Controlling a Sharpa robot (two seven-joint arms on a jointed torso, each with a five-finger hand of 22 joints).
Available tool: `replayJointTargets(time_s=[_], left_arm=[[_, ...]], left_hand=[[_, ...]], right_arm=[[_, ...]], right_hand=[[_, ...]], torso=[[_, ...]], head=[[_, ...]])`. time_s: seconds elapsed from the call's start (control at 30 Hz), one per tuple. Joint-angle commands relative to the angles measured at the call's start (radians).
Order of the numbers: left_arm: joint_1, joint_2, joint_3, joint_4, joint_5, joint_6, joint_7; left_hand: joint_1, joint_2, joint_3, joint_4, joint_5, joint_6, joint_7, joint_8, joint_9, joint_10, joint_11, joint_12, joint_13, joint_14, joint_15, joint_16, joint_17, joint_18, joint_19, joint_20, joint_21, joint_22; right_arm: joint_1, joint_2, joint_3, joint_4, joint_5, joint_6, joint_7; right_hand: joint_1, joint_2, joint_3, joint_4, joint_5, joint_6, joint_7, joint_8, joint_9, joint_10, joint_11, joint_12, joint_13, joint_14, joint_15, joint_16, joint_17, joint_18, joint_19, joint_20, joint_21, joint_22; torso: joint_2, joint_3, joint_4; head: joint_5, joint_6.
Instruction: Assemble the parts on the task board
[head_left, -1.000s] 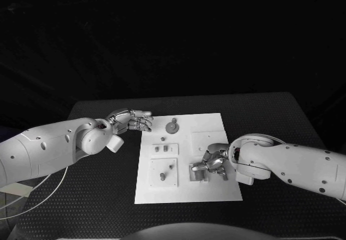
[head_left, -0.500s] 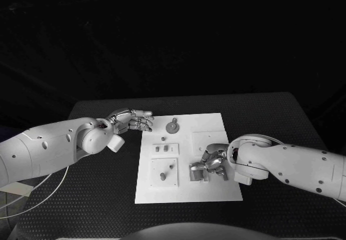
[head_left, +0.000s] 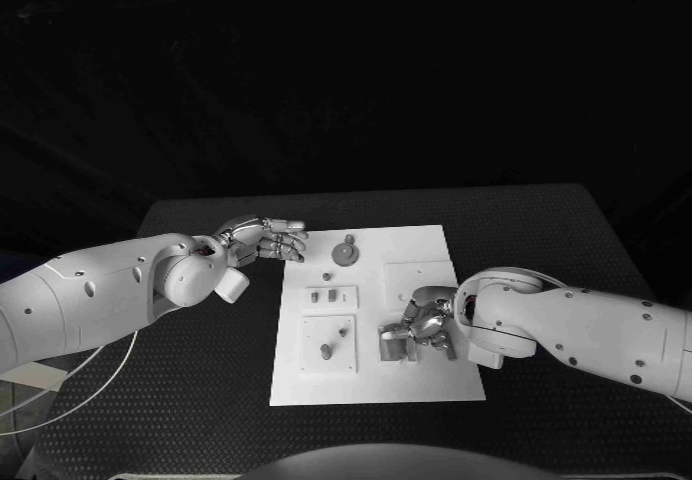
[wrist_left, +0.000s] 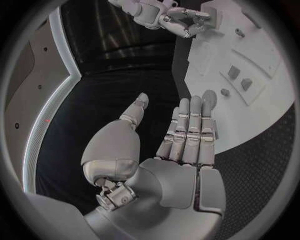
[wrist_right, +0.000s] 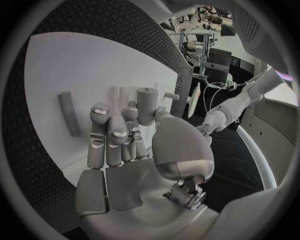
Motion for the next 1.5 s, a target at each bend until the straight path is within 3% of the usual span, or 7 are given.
replayJointTargets(time_s=[0.03,0.23,0.4,0.67,1.07,1.5], left_arm=[[0.001,0.002,0.001,0.002,-0.001,0.015,0.006],[0.001,0.001,0.001,0.001,-0.001,0.015,0.005],[0.001,0.002,0.001,0.004,-0.001,0.014,0.007],[0.001,0.003,0.001,0.003,-0.002,0.013,0.008],[0.001,0.002,0.001,0.003,-0.002,0.014,0.007],[0.001,0.002,0.001,0.001,-0.002,0.014,0.008]], left_hand=[[-0.011,0.002,-0.004,0.001,0.000,0.001,0.009,0.006,-0.001,0.003,0.001,-0.004,-0.002,0.008,-0.001,-0.005,0.001,-0.008,-0.002,-0.003,-0.003,-0.001],[-0.011,0.002,-0.004,0.001,0.000,0.001,0.009,0.006,-0.001,0.003,0.001,-0.004,-0.002,0.008,-0.001,-0.005,0.002,-0.008,-0.002,-0.003,-0.003,-0.001],[-0.011,0.003,-0.004,0.002,0.000,0.000,0.010,0.006,-0.001,0.003,0.001,-0.004,-0.003,0.008,-0.001,-0.005,0.002,-0.008,-0.002,-0.003,-0.003,-0.001],[-0.011,0.003,-0.004,0.001,0.000,-0.001,0.010,0.006,-0.002,0.004,0.001,-0.004,-0.003,0.009,-0.001,-0.005,0.002,-0.008,-0.002,-0.003,-0.003,-0.001],[-0.011,0.003,-0.004,0.001,0.000,-0.001,0.011,0.005,-0.002,0.004,0.001,-0.004,-0.004,0.009,-0.001,-0.006,0.002,-0.008,-0.002,-0.003,-0.003,-0.001],[-0.011,0.003,-0.004,0.001,0.000,-0.001,0.011,0.005,-0.003,0.005,0.001,-0.004,-0.004,0.009,-0.001,-0.006,0.002,-0.008,-0.002,-0.003,-0.003,-0.001]], right_arm=[[-0.006,0.003,-0.004,-0.003,-0.010,0.019,-0.001],[-0.007,0.006,-0.004,-0.004,-0.011,0.024,0.001],[-0.007,0.006,-0.004,-0.005,-0.011,0.034,0.002],[-0.008,0.006,-0.004,-0.006,-0.006,0.023,0.004],[-0.008,0.005,-0.004,-0.006,-0.005,0.024,0.008],[0.000,-0.044,-0.003,0.038,-0.076,-0.045,0.021]], right_hand=[[0.001,-0.004,-0.001,0.009,0.006,-0.001,0.006,-0.005,-0.001,-0.008,0.001,0.007,-0.002,0.000,-0.005,-0.005,-0.001,0.053,-0.006,-0.003,-0.007,0.015],[-0.034,-0.015,-0.002,0.011,0.006,-0.002,0.007,-0.008,-0.002,-0.011,0.002,0.006,-0.006,-0.001,-0.004,-0.008,-0.002,0.053,-0.006,-0.001,-0.012,0.013],[-0.097,-0.069,0.029,0.011,0.007,-0.002,0.007,-0.011,-0.004,-0.012,0.002,0.006,-0.012,-0.002,-0.004,-0.013,-0.004,0.053,-0.002,-0.002,-0.022,0.010],[-0.135,-0.106,0.076,0.011,0.005,-0.011,0.010,-0.017,-0.007,-0.016,0.005,0.006,-0.017,-0.003,-0.001,-0.017,-0.005,0.053,-0.001,-0.003,-0.029,0.010],[-0.153,-0.122,0.101,0.011,0.006,-0.012,0.011,-0.019,-0.007,-0.018,0.006,0.009,-0.020,-0.003,0.000,-0.018,-0.005,0.053,0.000,-0.003,-0.032,0.012],[-0.142,-0.123,0.117,0.008,0.006,-0.006,0.009,-0.016,-0.005,-0.014,0.004,0.015,-0.020,0.001,-0.002,-0.015,-0.003,0.053,0.006,-0.005,-0.029,0.015]], torso=[[0.000,0.0005,-0.0004],[0.000,0.0006,-0.0003],[0.000,0.0011,-0.0002],[0.000,0.0009,-0.0004],[0.000,0.0011,-0.0007],[0.000,0.0015,-0.0007]], head=[[0.001,0.000],[0.001,0.000],[0.001,0.001],[0.001,0.000],[0.002,0.000],[0.001,0.003]])
